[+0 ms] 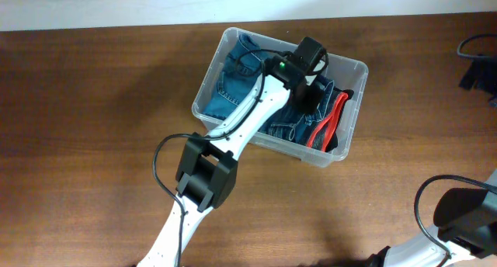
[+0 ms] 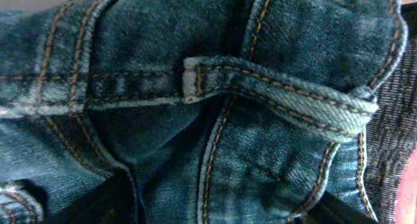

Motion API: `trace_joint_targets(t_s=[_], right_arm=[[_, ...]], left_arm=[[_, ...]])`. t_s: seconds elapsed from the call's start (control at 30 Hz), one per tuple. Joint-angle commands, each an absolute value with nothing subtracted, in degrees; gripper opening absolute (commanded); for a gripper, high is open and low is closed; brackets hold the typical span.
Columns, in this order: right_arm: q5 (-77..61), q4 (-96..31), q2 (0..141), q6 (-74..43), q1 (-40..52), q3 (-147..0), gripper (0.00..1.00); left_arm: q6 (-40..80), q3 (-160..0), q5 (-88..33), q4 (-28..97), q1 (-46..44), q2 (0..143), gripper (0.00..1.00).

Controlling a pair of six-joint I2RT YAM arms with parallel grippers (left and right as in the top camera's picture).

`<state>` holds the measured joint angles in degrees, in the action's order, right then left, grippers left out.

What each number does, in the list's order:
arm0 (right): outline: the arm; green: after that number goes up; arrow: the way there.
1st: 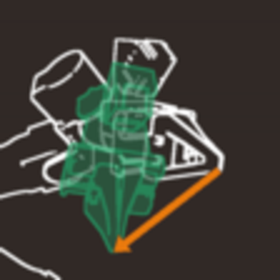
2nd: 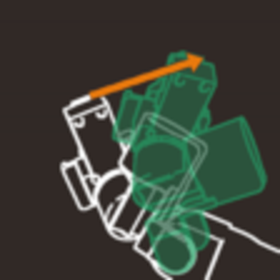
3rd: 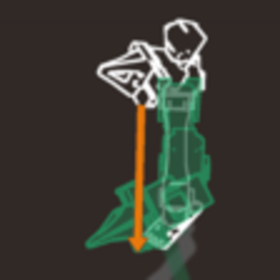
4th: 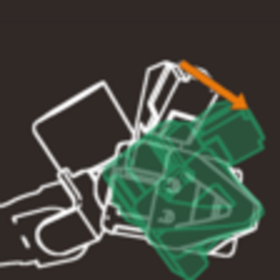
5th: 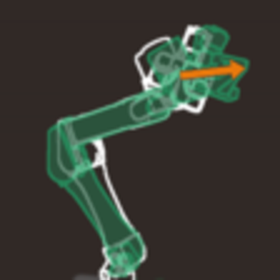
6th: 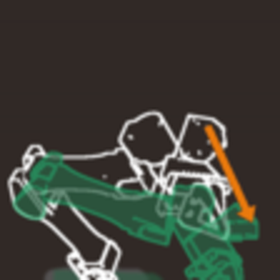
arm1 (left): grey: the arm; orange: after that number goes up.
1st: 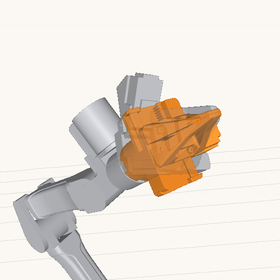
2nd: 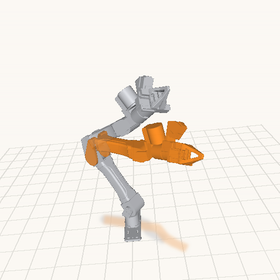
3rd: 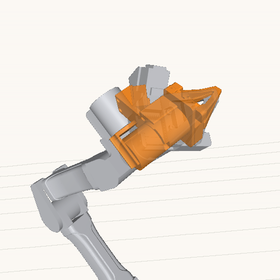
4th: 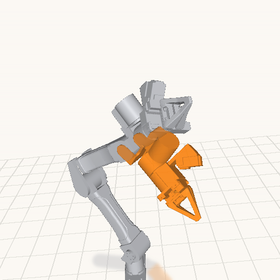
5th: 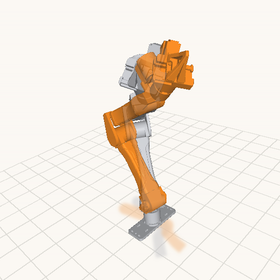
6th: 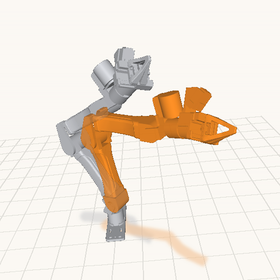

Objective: Pack container
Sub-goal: 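Press the jeans' center down toward the bin's right side, then move the left gripper to the bin's back-left corner and press down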

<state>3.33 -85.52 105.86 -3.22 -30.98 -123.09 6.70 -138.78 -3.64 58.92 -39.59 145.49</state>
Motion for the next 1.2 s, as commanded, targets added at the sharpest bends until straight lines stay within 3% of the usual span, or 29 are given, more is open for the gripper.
trace_joint_targets(t_s=[0.0, 0.27, 0.33, 0.4, 0.47, 0.5, 0.53, 0.57, 0.6, 0.9, 1.17], right_arm=[[3.22, -85.49, 105.93, -3.4, -31.16, -122.78, 0.99], [3.22, -85.49, 105.93, -3.4, -31.16, -122.78, 0.98], [3.22, -85.49, 105.93, -3.4, -31.16, -122.78, 0.99], [3.22, -85.49, 105.93, -3.4, -31.16, -122.78, 0.98], [3.22, -85.49, 105.93, -3.4, -31.16, -122.78, 0.99], [3.22, -85.49, 105.93, -3.4, -31.16, -122.78, 0.98], [3.22, -85.49, 105.93, -3.4, -31.16, -122.78, 0.99], [3.22, -85.49, 105.91, -3.4, -31.16, -122.78, 0.98], [3.22, -85.49, 105.93, -3.4, -31.16, -122.78, 0.99], [3.22, -85.49, 105.93, -3.4, -31.16, -122.78, 0.98], [3.22, -85.49, 105.91, -3.4, -31.16, -122.78, 0.99]], left_arm=[[7.25, -138.8, -6.85, 61.12, -39.7, 147.76, 0.72], [7.27, -150.74, -5.63, 65.69, -37.8, 134.41, 0.73], [7.33, -151.2, 0.16, 67.53, -37.08, 130.76, 0.74], [10.02, -151.2, 10.92, 72.27, -36.12, 127.74, 0.85], [10.83, -151.17, 13.82, 77.14, -34.15, 127.15, 0.86], [11.92, -151.15, 13.74, 79.15, -33.1, 127.17, 0.81], [13.06, -151.0, 13.76, 80.93, -32.08, 127.31, 0.6], [14.0, -150.82, 13.74, 82.98, -30.81, 127.37, 0.2], [14.83, -150.65, 13.74, 84.58, -29.69, 127.44, 0.01], [16.03, -144.38, 11.92, 92.27, -21.61, 127.5, 0.01], [14.0, -133.4, 7.07, 90.72, -21.28, 127.5, 0.01]])
